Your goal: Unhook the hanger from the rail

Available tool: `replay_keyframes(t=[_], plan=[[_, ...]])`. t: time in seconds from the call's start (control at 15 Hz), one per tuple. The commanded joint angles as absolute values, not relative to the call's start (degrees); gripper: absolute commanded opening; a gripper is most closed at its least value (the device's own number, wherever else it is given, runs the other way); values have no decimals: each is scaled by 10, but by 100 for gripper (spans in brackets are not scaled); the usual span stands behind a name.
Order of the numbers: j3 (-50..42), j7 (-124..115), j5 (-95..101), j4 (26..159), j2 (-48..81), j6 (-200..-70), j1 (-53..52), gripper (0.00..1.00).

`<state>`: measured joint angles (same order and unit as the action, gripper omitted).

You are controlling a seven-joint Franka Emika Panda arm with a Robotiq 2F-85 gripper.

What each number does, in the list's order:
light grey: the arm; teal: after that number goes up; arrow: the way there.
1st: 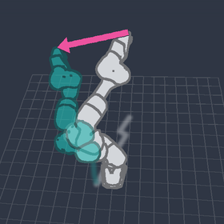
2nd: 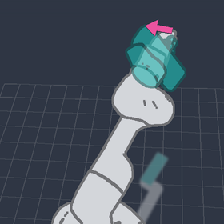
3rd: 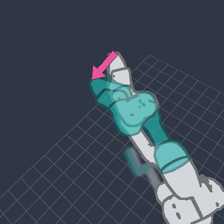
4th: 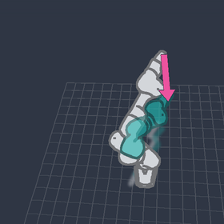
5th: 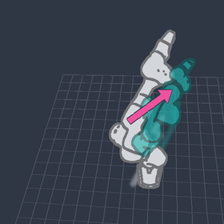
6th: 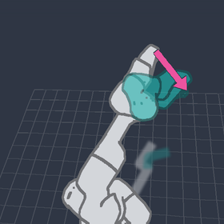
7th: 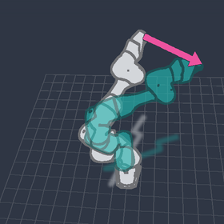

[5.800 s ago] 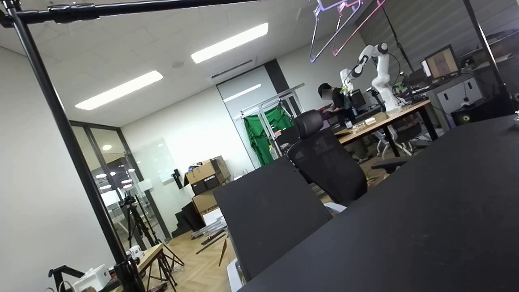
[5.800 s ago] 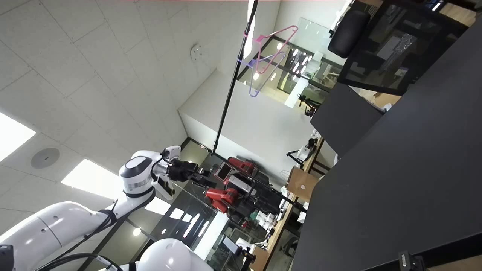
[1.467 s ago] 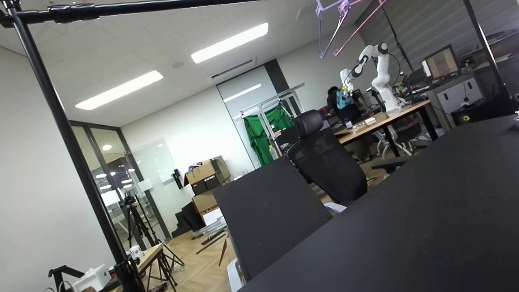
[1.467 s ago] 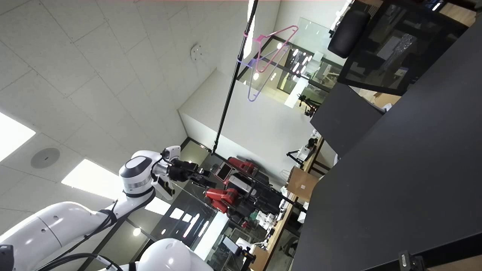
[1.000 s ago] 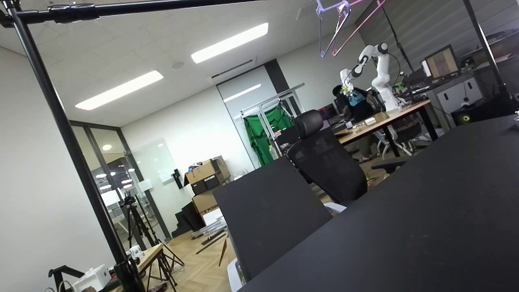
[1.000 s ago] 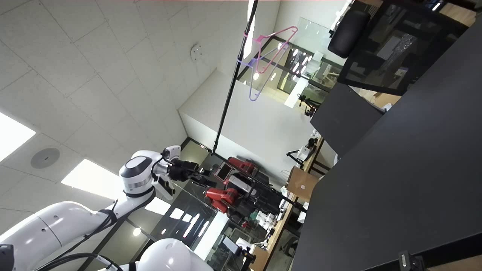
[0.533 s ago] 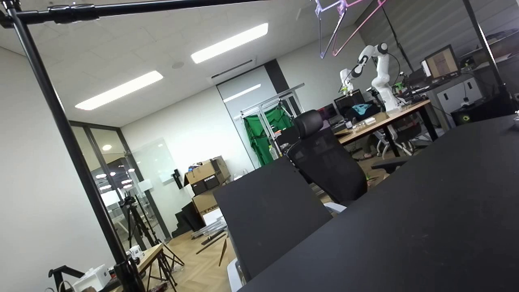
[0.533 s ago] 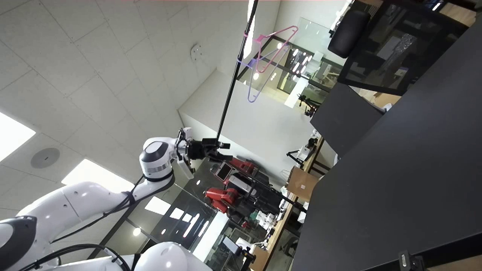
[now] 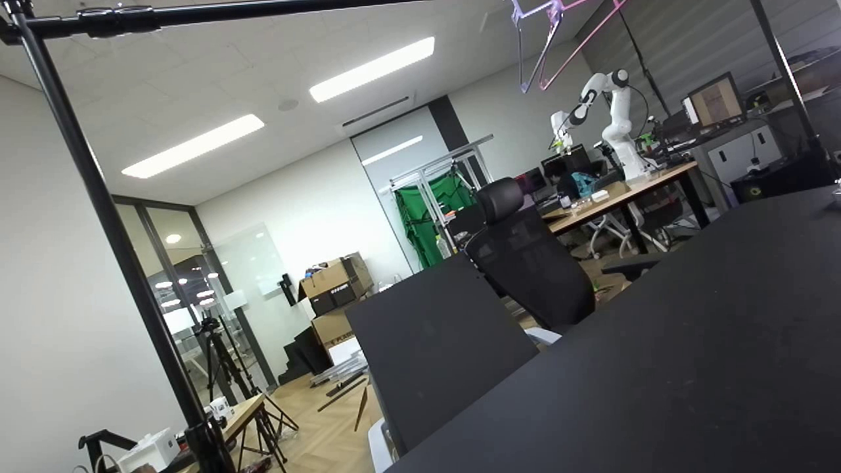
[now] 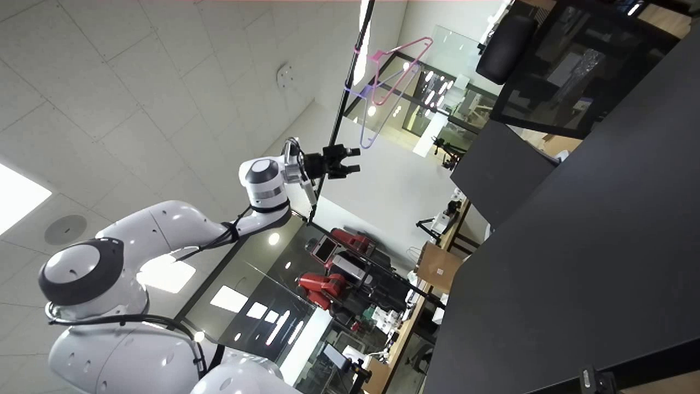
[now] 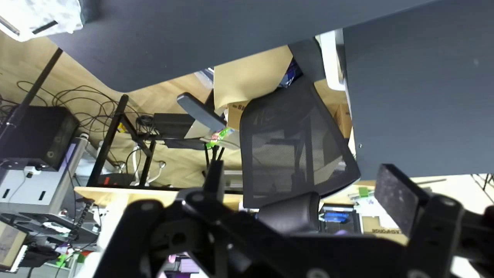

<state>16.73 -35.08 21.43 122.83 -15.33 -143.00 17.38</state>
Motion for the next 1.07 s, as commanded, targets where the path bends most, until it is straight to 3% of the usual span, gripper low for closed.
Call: replay_keyframes(t=[0.0, 0.33, 0.4, 1.0], plan=[[154, -482, 276, 1081, -45, -1409, 161, 100], [88, -653, 378, 916, 64, -1391, 86, 100], [119, -687, 399, 887, 83, -1389, 114, 100], [74, -864, 606, 642, 253, -1329, 52, 100]])
